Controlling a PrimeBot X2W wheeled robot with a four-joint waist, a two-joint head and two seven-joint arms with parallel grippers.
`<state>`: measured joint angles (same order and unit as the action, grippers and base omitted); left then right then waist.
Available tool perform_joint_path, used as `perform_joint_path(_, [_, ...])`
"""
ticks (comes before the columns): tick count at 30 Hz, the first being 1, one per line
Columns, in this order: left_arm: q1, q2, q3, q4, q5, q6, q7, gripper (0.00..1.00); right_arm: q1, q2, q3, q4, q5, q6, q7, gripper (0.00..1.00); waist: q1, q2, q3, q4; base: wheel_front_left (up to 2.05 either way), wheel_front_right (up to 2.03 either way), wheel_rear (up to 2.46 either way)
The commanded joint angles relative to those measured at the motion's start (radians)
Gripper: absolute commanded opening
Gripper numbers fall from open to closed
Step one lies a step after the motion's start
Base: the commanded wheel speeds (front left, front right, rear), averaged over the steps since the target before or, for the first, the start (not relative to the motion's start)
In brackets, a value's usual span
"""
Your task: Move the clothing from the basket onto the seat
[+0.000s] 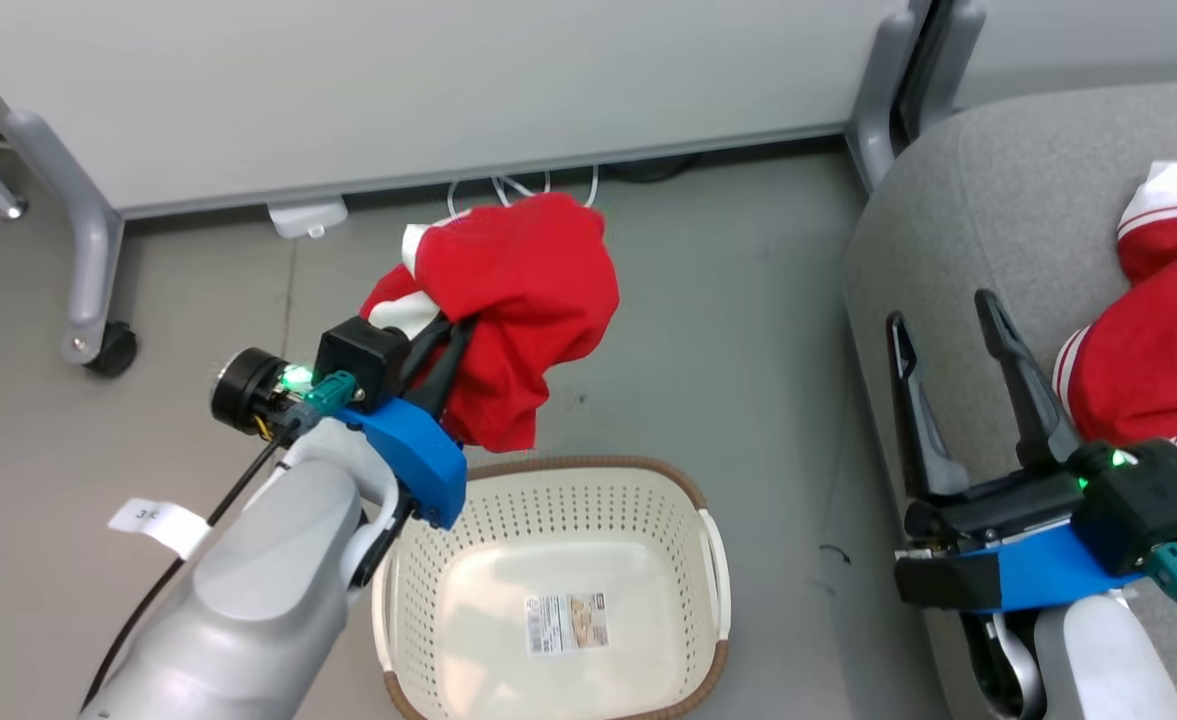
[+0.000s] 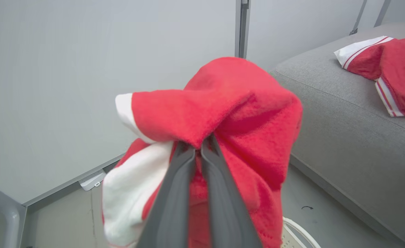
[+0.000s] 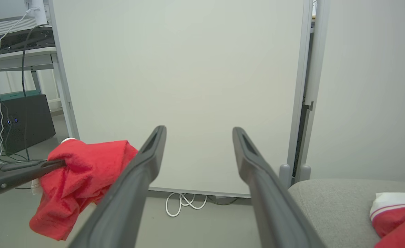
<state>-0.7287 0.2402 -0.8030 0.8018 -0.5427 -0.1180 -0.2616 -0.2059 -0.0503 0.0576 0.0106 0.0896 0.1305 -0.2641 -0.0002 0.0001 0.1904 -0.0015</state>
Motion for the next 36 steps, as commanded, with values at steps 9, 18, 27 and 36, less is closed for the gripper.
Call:
perform_joint_path(9, [0.047, -0.034, 0.057, -0.101, -0.012, -0.008, -0.005, 0.00, 0.064, 0.000, 0.001, 0.026, 0.020, 0.000, 0.000, 1.00, 0.0002, -0.0001, -0.090, 0.011, 0.00, 0.00, 0.00])
perform_joint_path(18, [0.039, -0.049, 0.055, -0.194, -0.054, -0.010, 0.003, 0.00, 0.095, 0.000, -0.002, 0.043, 0.038, 0.000, 0.000, 1.00, 0.0002, -0.0001, -0.127, 0.028, 0.00, 0.00, 0.00])
perform_joint_path(27, [0.062, -0.032, 0.049, -0.345, -0.064, 0.035, 0.056, 0.00, 0.116, 0.000, 0.015, 0.057, 0.055, 0.000, 0.000, 1.00, 0.0002, -0.0001, -0.151, 0.038, 0.00, 0.00, 0.00])
perform_joint_path(36, [0.072, -0.010, 0.042, -0.420, -0.059, 0.056, 0.078, 0.00, 0.075, 0.000, 0.094, 0.062, 0.088, 0.000, 0.000, 1.00, 0.0002, -0.0001, -0.146, 0.045, 0.00, 0.00, 0.00])
